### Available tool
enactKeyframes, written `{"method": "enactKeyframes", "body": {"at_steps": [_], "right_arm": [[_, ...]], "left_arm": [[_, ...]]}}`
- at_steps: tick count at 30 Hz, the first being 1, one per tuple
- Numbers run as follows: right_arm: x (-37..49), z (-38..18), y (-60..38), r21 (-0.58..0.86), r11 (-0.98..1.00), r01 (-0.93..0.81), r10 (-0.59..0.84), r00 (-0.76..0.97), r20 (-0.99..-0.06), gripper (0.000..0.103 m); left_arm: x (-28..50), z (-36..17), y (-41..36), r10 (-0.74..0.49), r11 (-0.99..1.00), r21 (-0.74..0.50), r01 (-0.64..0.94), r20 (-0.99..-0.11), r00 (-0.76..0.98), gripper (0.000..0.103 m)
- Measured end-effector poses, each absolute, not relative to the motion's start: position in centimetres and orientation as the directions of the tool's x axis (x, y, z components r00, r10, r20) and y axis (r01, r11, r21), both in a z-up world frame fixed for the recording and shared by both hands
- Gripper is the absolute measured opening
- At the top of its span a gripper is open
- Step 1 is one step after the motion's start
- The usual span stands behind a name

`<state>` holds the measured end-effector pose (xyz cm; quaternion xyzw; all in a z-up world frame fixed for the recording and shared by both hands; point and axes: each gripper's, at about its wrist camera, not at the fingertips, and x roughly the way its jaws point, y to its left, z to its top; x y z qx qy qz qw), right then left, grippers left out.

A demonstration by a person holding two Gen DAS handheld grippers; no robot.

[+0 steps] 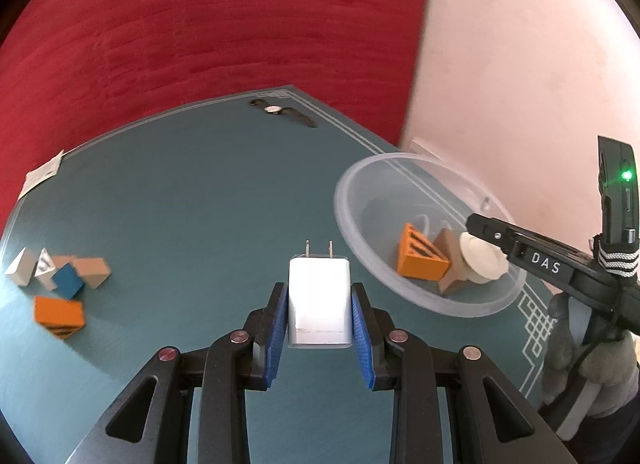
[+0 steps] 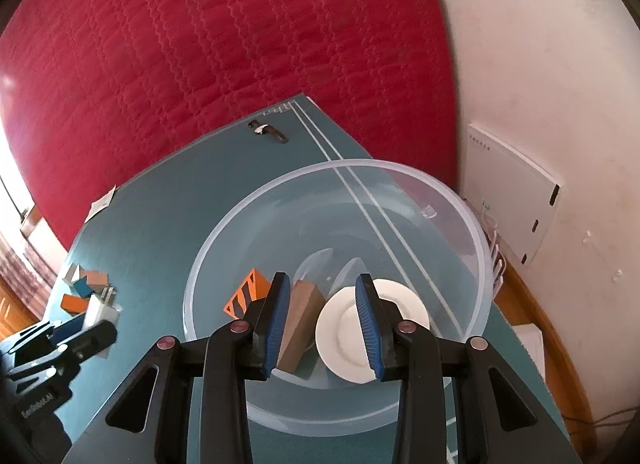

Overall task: Organize rigid objects
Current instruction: 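Release the tan block in the bowl while the left gripper drops the charger in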

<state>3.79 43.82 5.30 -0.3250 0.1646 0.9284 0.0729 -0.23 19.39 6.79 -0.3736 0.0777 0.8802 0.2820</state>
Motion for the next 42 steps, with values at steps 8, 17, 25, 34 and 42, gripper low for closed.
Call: {"method": "enactKeyframes", "body": {"at_steps": [8,17,25,34,42], "right_arm": [[4.1,5.7,44.3,0.267,-0.929,-0.256,0.042,-0.791,-0.611,0.036],[4.2,5.8,44.4,0.274,-0.927,-0.255,0.04,-0.795,-0.605,0.036],[4.1,5.6,44.4,0.27,-0.929,-0.254,0.041,-0.794,-0.606,0.036],[4.1,5.4,44.1,0.263,-0.932,-0.251,0.041,-0.792,-0.609,0.036],[4.4,5.2,43.2,0.241,-0.941,-0.239,0.045,-0.791,-0.61,0.037]], "left_arm": [[-0.5,6.8,22.5,0.485,-0.786,-0.09,-0.612,-0.704,-0.519,0.032],[-1.6,6.9,25.1,0.53,-0.762,-0.121,-0.636,-0.68,-0.507,0.033],[-2.1,6.4,24.7,0.518,-0.784,-0.124,-0.608,-0.671,-0.531,0.059],[-2.2,5.9,23.7,0.451,-0.825,-0.072,-0.56,-0.681,-0.576,0.075],[-2.2,5.8,22.7,0.402,-0.853,-0.038,-0.52,-0.684,-0.609,0.089]]}}
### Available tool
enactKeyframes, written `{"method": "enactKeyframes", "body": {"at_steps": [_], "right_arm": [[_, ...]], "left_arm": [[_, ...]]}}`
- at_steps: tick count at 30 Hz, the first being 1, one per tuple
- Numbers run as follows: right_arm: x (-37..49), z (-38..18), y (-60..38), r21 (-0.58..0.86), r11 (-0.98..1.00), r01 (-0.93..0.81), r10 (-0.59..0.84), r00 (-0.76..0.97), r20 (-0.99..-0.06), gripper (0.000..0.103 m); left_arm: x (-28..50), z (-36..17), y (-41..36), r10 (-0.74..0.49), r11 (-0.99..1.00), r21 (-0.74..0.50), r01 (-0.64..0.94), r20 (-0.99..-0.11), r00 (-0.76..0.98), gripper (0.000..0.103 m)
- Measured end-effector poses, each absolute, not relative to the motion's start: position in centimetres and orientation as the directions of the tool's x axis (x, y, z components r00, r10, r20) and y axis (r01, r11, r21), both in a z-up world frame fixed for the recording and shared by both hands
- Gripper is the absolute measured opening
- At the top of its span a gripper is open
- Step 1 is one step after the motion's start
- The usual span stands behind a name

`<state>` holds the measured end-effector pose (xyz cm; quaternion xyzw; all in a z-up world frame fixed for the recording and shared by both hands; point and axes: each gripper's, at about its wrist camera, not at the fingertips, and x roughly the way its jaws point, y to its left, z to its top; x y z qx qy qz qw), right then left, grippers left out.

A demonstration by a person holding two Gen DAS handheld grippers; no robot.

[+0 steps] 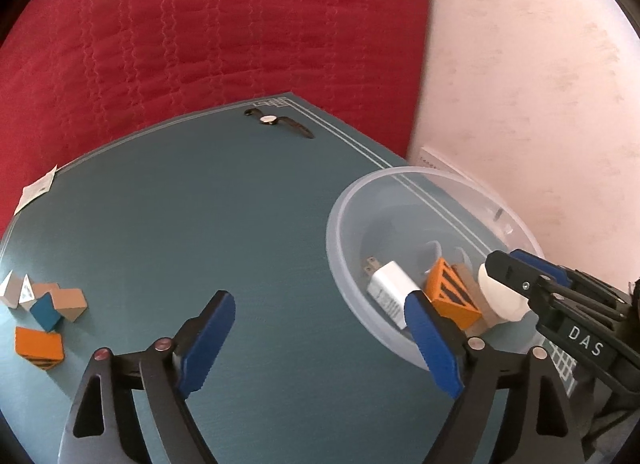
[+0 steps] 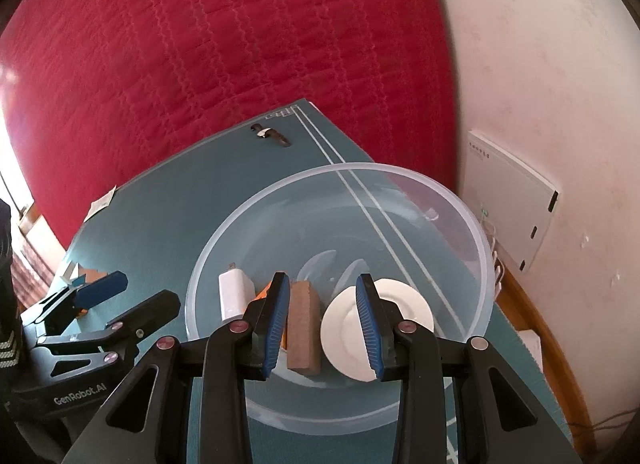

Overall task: Organize rigid objects
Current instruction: 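Release the tan block in the bowl while the left gripper drops the charger in, then withdraw both grippers from the bowl toward the remaining blocks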

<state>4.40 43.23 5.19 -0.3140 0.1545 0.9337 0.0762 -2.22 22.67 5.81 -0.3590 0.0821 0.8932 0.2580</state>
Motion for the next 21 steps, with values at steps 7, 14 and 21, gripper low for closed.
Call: {"method": "enactKeyframes", "body": {"at_steps": [7,14,21], "right_arm": [[4.4,5.1,41.9,0.207,-0.952,-0.226,0.056,-0.791,-0.609,0.037],[4.7,5.3,39.9,0.152,-0.97,-0.192,0.066,-0.802,-0.594,0.037],[5.0,5.4,37.8,0.117,-0.981,-0.153,0.056,-0.807,-0.588,0.037]], "left_arm": [[-2.6,5.6,21.2,0.382,-0.871,-0.046,-0.49,-0.69,-0.614,0.09],[-3.2,5.8,19.2,0.361,-0.891,-0.053,-0.451,-0.685,-0.633,0.09],[-3.8,5.5,16.4,0.323,-0.917,-0.062,-0.393,-0.69,-0.647,0.091]]}}
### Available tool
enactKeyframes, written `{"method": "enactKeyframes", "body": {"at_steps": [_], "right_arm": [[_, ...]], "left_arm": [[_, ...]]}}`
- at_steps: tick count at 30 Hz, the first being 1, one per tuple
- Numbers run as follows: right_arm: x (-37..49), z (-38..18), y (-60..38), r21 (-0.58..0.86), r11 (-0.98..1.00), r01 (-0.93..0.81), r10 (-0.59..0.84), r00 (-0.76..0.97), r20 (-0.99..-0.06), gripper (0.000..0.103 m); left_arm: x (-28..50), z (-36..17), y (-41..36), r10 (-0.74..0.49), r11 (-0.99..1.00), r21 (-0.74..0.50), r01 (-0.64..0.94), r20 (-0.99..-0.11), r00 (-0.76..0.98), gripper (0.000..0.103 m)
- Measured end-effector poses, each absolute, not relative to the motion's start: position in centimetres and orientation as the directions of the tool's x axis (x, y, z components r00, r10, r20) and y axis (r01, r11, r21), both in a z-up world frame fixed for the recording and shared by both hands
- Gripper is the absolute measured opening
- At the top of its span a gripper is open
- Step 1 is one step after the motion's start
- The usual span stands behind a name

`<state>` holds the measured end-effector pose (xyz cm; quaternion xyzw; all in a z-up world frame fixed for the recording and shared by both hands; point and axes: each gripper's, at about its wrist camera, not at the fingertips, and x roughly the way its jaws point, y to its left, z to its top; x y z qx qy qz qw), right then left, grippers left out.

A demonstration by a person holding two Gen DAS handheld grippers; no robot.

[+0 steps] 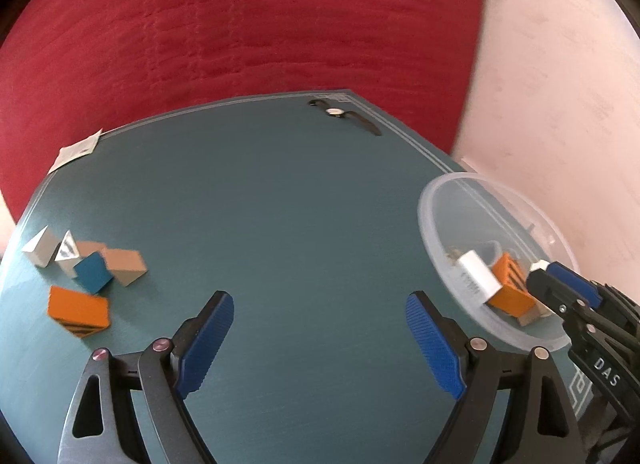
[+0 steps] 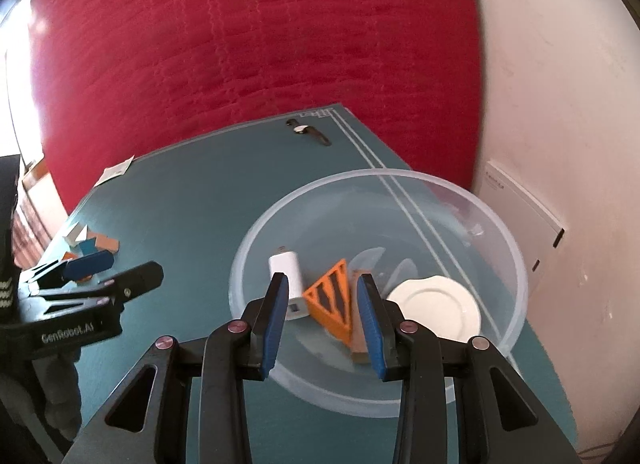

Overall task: Organize rigid objects
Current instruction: 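Withdraw both grippers from the bowl toward the remaining blocks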

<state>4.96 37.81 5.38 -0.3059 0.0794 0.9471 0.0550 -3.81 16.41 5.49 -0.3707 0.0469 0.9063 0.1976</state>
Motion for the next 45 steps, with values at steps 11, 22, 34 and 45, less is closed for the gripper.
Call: {"method": "enactKeyframes", "body": {"at_steps": [11,22,34,45], "right_arm": [[5.1,4.9,34.2,0.073,-0.994,-0.083,0.022,-0.8,-0.599,0.049],[5.0,4.4,30.4,0.048,-0.999,0.004,-0.032,-0.788,-0.615,0.059],[3.5,4.2,26.4,0.057,-0.991,0.117,-0.127,-0.76,-0.637,0.059],[1.1,3.3,22.4,0.07,-0.972,0.224,-0.211,-0.705,-0.677,0.059]], "left_arm": [[-3.6,4.3,12.7,0.266,-0.942,-0.044,-0.334,-0.704,-0.658,0.091],[-4.4,4.2,7.1,0.181,-0.973,-0.027,-0.228,-0.702,-0.689,0.091],[-5.0,4.1,0.7,0.081,-0.993,0.009,-0.121,-0.694,-0.715,0.091],[-6.4,2.7,-1.4,0.022,-0.993,0.067,-0.102,-0.727,-0.687,0.091]]}}
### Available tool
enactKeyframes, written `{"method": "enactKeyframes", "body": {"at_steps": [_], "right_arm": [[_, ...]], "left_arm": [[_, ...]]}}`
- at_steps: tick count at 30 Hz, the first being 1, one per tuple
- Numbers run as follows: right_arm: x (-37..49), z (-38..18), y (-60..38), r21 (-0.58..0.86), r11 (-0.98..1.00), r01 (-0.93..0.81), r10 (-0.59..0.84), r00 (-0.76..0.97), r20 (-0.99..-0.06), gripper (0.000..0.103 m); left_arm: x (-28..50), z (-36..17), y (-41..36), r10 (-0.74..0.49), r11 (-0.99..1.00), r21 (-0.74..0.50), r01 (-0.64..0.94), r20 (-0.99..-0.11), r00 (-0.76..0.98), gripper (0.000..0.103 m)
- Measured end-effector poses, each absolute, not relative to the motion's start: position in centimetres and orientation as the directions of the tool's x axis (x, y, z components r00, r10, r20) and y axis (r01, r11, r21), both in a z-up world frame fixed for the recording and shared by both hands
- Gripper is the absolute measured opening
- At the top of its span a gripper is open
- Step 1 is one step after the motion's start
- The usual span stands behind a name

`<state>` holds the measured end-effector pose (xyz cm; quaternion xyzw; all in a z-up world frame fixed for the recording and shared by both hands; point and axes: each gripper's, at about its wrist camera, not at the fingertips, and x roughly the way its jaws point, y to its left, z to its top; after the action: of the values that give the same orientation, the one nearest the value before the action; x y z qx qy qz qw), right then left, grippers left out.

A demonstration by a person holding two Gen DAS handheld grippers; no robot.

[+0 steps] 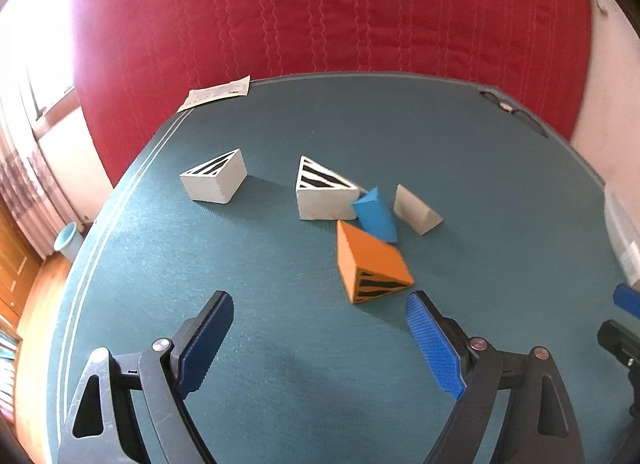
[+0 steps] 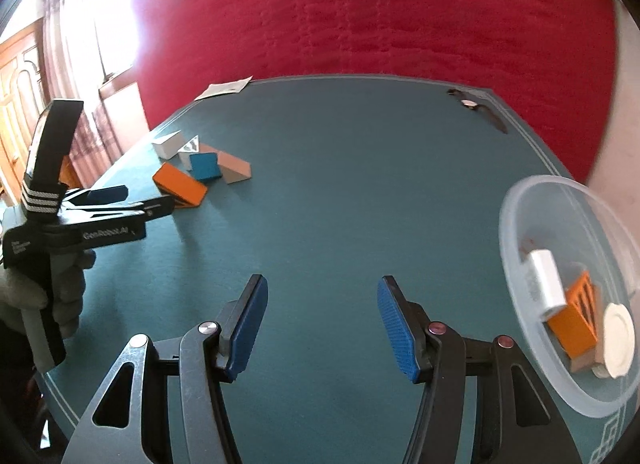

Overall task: Organize rigid objects
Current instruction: 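Withdraw both grippers from the bowl toward the remaining blocks, then grasp the orange block with the left gripper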

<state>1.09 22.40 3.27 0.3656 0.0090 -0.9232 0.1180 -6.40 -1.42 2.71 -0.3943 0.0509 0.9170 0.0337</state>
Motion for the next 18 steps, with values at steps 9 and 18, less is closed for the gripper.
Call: {"method": "enactKeyframes", "body": {"at_steps": [9,18], "right_arm": [[-0.4,3.0,20.5,0.076,-0.96,0.271,-0.245,-0.677,-0.694,0.059],[-1.7,2.6,19.5,0.08,-0.955,0.284,-0.254,-0.653,-0.714,0.059]], "left_arm": [[-8.7,2.1,-0.9,0.021,-0.99,0.077,-0.12,-0.751,-0.66,0.091],[-10.3,2.1,0.0,0.064,-0.986,0.051,-0.155,-0.754,-0.654,0.084]]}}
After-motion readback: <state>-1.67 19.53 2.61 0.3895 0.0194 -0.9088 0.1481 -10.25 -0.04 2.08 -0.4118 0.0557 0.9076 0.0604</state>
